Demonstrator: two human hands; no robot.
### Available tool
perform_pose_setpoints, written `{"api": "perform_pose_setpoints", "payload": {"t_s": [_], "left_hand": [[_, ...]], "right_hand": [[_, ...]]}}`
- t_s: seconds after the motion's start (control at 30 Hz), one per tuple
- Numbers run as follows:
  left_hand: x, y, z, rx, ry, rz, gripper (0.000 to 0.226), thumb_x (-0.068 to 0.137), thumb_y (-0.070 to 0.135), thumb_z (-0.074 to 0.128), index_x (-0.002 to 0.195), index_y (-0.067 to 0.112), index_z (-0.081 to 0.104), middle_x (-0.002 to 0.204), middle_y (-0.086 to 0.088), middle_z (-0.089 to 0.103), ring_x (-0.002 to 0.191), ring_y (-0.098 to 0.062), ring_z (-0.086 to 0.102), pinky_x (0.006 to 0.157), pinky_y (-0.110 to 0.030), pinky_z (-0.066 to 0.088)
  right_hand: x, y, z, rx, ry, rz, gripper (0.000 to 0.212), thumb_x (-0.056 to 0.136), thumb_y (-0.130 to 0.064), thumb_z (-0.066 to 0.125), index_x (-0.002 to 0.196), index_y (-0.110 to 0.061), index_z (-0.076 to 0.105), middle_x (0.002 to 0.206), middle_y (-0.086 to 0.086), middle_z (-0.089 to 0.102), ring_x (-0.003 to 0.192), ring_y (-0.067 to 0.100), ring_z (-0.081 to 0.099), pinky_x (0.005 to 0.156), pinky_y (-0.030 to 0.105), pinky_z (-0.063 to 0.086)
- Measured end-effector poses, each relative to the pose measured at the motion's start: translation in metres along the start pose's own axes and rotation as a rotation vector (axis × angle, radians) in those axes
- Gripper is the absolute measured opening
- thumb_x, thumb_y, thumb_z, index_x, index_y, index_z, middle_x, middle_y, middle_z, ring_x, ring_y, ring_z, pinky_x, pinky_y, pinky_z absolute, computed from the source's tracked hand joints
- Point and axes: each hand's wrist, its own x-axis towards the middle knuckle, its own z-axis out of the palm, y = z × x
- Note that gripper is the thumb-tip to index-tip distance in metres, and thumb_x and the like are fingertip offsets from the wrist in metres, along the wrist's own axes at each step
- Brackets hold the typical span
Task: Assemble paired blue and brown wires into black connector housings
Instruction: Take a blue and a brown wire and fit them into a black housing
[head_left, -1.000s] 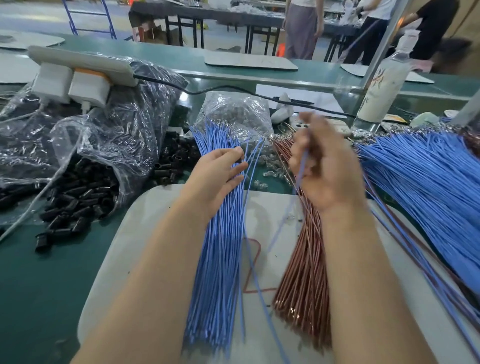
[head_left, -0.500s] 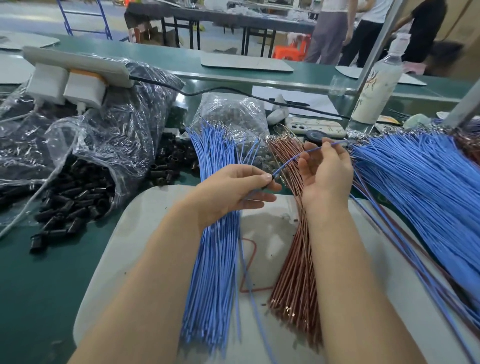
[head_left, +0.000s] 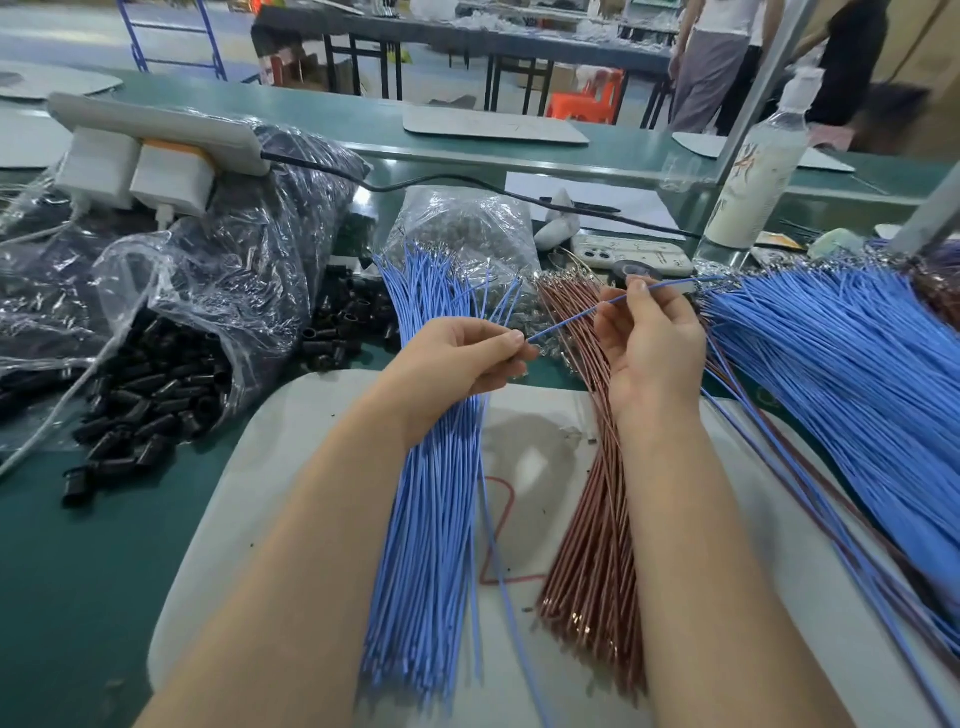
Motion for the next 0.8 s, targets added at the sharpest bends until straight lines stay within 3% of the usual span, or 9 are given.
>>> {"api": "perform_pose_setpoints", "payload": {"t_s": [0.23,0.4,0.67,0.8], "left_hand": [[0.002,-0.003,0.000,0.062,0.066,0.045,0.011,0.093,0.019,0.059,0.088,0.017,0.068,0.089,0.003,0.074,0.083,-0.004,0.067,0.082,-0.021,0.054],[0.006,-0.006,0.001,0.205,0.202,0.141,0.010,0.087,0.018,0.066,0.084,0.027,0.062,0.084,0.003,0.066,0.078,-0.014,0.063,0.086,-0.034,0.053],[0.006,-0.008,0.006,0.346,0.254,0.282,0.020,0.087,0.001,0.061,0.090,0.021,0.060,0.090,0.005,0.066,0.093,-0.009,0.066,0.087,-0.018,0.050],[0.005,-0.007,0.007,0.372,0.274,0.319,0.024,0.088,0.000,0.060,0.089,0.024,0.060,0.095,0.002,0.064,0.095,-0.009,0.063,0.087,-0.017,0.050]], "right_hand": [[-0.001,-0.002,0.000,0.078,0.064,-0.002,0.014,0.098,-0.009,0.049,0.087,-0.013,0.056,0.074,0.005,0.063,0.055,0.008,0.059,0.057,0.018,0.052],[-0.003,-0.004,0.000,0.108,0.054,-0.016,0.010,0.098,-0.010,0.050,0.091,-0.011,0.057,0.075,0.005,0.064,0.058,0.010,0.060,0.060,0.020,0.054],[-0.006,-0.006,0.004,0.103,0.011,-0.061,0.011,0.098,-0.010,0.050,0.089,-0.012,0.057,0.071,0.002,0.065,0.054,0.008,0.060,0.057,0.020,0.053],[-0.011,-0.004,0.009,0.050,-0.045,-0.157,0.014,0.097,-0.008,0.050,0.086,-0.013,0.056,0.070,0.003,0.064,0.054,0.008,0.059,0.056,0.020,0.053]]}}
